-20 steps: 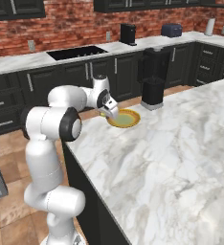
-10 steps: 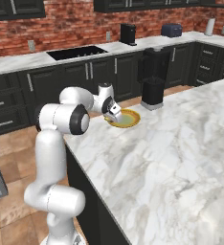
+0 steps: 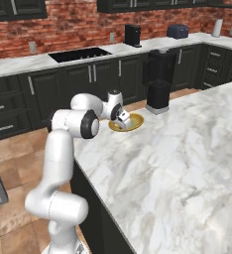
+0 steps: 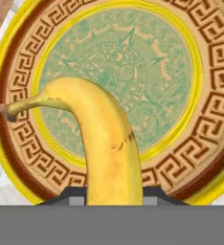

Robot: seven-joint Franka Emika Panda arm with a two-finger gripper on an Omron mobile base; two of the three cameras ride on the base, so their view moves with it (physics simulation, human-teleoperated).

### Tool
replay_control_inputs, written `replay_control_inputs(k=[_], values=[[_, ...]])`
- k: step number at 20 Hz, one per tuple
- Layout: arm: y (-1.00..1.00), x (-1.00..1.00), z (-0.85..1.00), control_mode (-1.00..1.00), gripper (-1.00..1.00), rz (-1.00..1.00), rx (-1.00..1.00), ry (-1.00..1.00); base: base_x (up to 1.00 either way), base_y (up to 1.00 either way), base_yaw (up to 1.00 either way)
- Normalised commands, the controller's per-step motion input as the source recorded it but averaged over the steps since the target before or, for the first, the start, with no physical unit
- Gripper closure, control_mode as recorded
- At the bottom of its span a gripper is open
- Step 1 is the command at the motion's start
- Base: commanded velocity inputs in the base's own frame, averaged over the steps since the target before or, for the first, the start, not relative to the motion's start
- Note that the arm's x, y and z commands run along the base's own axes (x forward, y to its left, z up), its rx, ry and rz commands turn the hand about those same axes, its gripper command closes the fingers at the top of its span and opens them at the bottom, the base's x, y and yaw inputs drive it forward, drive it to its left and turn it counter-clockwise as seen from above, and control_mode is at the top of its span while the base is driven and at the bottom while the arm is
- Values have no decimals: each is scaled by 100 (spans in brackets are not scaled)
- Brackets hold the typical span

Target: Pick the banana and pear from the fridge and place them on the plate next to the blender to make a fruit smoothie.

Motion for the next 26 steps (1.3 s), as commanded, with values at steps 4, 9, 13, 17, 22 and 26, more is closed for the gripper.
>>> replay_control_inputs(k=[4,9,13,17,22,26], values=[[-9,2,-33,-100,100,0,0,0,0,0,0],[0,-5,-16,-100,-100,0,0,0,0,0,0],[1,-8,0,-100,-100,0,0,-3,0,0,0],[1,-38,33,-100,-100,0,0,-11,0,0,0],[23,-94,36,-100,-100,-1,-2,-24,0,0,0],[18,-100,18,-100,-100,0,-4,-22,0,0,0]])
